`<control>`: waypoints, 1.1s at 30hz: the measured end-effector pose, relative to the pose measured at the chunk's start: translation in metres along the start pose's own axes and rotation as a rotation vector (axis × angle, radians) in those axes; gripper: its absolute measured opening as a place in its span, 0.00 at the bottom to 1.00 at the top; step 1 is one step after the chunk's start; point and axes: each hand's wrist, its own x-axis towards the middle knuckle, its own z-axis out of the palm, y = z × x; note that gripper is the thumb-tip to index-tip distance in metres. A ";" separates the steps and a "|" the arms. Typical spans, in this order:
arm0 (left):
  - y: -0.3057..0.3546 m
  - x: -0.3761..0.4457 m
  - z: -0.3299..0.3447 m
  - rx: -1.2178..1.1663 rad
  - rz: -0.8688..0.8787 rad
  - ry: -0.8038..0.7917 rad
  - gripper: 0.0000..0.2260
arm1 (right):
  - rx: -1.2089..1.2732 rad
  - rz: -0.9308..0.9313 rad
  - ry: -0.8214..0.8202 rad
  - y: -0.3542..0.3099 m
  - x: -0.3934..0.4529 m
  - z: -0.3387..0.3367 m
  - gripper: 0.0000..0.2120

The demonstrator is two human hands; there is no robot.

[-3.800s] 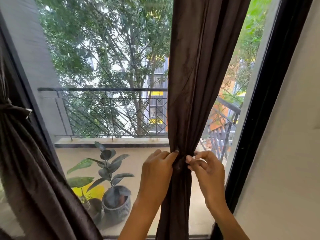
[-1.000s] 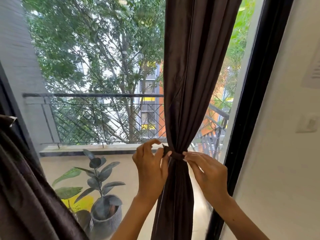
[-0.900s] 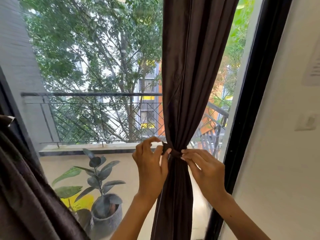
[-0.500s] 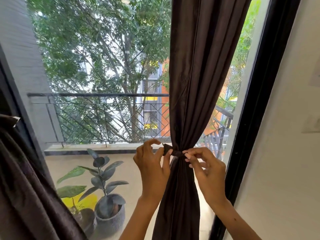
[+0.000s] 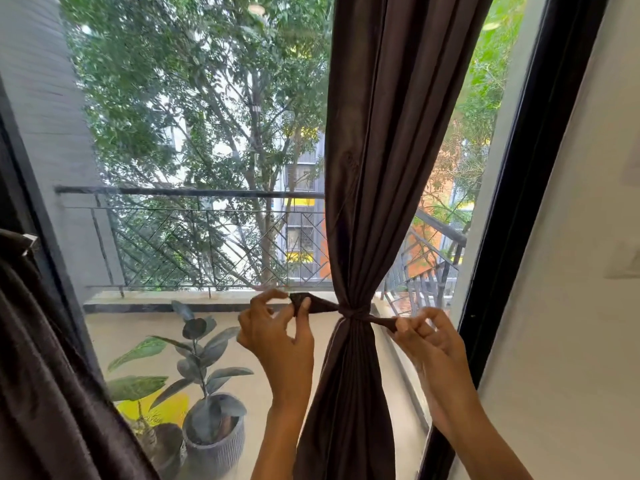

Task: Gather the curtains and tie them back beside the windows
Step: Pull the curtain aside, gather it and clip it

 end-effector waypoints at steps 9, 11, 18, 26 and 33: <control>0.022 -0.020 -0.003 -0.383 -0.110 -0.218 0.04 | -0.512 -0.261 0.106 0.009 -0.002 0.017 0.05; 0.025 -0.024 -0.001 -0.430 -0.146 -0.227 0.04 | -0.536 -0.283 0.092 0.010 -0.003 0.015 0.08; 0.036 -0.027 0.004 -0.512 -0.222 -0.288 0.03 | -0.600 -0.306 0.156 0.011 0.005 0.011 0.13; 0.030 -0.025 0.015 -0.426 -0.185 -0.263 0.12 | -0.675 -0.381 0.103 0.010 0.006 0.007 0.12; 0.034 -0.028 0.024 -0.572 -0.341 -0.341 0.09 | -0.691 -0.371 0.056 0.005 0.019 -0.013 0.09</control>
